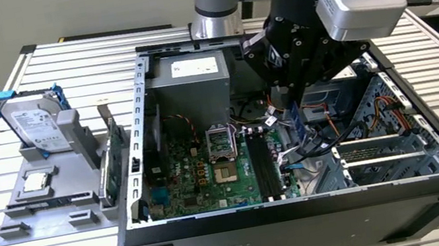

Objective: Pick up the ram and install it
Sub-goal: 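Insert the ram into the slot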

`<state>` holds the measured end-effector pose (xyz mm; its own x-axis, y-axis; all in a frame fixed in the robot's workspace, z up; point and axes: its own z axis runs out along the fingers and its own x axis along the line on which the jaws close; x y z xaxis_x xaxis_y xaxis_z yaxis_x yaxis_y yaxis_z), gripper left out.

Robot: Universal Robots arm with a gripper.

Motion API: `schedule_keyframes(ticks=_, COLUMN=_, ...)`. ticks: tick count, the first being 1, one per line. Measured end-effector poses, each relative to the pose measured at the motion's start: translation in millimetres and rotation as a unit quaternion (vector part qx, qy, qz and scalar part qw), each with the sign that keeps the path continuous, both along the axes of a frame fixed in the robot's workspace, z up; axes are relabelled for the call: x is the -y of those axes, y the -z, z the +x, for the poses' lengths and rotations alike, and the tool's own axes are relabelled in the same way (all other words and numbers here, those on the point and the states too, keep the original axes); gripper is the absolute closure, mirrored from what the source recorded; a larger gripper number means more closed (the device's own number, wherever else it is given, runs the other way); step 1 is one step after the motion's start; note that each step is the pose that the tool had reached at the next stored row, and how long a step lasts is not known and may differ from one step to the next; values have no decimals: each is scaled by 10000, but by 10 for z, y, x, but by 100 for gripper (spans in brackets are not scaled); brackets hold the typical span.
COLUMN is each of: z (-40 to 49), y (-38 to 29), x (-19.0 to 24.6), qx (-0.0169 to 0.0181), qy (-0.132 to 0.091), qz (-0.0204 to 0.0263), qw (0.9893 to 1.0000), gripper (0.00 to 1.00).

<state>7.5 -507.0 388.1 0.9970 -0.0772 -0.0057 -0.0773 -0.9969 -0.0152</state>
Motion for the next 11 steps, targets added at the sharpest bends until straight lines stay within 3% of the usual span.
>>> schedule_keyframes(ticks=11, z=35, y=36, x=-8, qx=0, qy=8, qz=1, qw=10000, gripper=100)
